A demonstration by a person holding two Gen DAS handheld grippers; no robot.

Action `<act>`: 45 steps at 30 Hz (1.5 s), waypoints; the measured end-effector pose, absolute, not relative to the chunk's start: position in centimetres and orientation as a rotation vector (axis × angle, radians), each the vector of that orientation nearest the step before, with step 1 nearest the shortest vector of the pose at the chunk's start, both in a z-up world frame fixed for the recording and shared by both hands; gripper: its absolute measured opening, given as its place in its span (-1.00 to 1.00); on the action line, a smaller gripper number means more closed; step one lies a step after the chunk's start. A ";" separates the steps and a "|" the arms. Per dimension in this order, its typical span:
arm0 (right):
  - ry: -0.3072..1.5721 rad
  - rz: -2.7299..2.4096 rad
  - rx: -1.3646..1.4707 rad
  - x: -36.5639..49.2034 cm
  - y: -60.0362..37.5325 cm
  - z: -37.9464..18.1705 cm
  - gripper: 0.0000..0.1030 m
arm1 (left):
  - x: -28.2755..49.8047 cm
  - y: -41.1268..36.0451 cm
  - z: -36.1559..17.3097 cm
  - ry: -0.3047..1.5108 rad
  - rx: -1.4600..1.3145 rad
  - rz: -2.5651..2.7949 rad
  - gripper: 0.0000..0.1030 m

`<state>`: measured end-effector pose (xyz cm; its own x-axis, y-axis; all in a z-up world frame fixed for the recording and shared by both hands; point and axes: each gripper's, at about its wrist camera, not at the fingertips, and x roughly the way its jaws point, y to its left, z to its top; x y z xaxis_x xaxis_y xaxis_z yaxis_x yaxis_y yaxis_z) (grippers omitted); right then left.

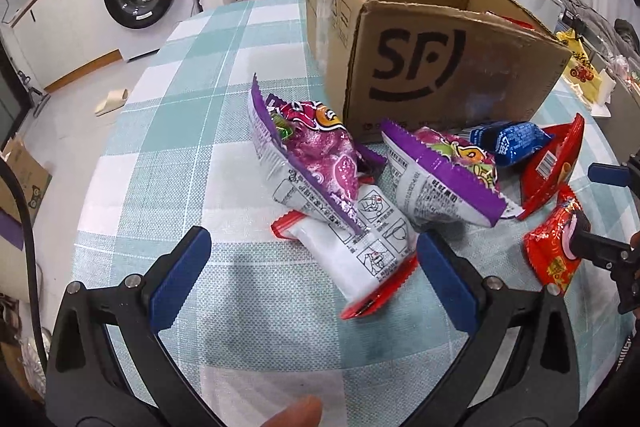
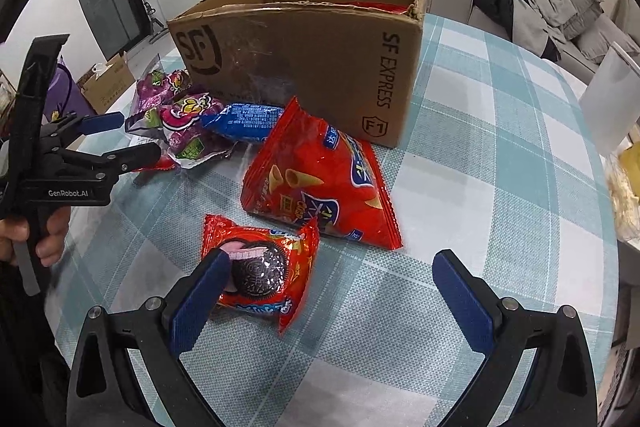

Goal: Organize snacks
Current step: 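Grasp the white-red wrapped snack with the left gripper while the right gripper grasps the red Oreo pack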

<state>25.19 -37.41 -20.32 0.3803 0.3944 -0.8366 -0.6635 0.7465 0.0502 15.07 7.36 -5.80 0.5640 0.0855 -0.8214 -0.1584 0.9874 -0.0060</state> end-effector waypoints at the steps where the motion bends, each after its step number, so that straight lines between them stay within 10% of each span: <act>1: 0.966 0.694 -0.318 25.1 -37.3 -20.3 0.99 | 15.1 7.6 -5.9 0.964 -0.082 0.144 0.99; 37: 0.980 0.765 -0.392 23.6 -35.2 -21.5 0.99 | 14.7 8.8 -6.8 0.985 -0.126 0.140 0.98; 45: 0.966 0.807 -0.411 22.9 -34.8 -21.5 0.96 | 14.5 7.9 -6.8 0.979 -0.131 0.067 0.04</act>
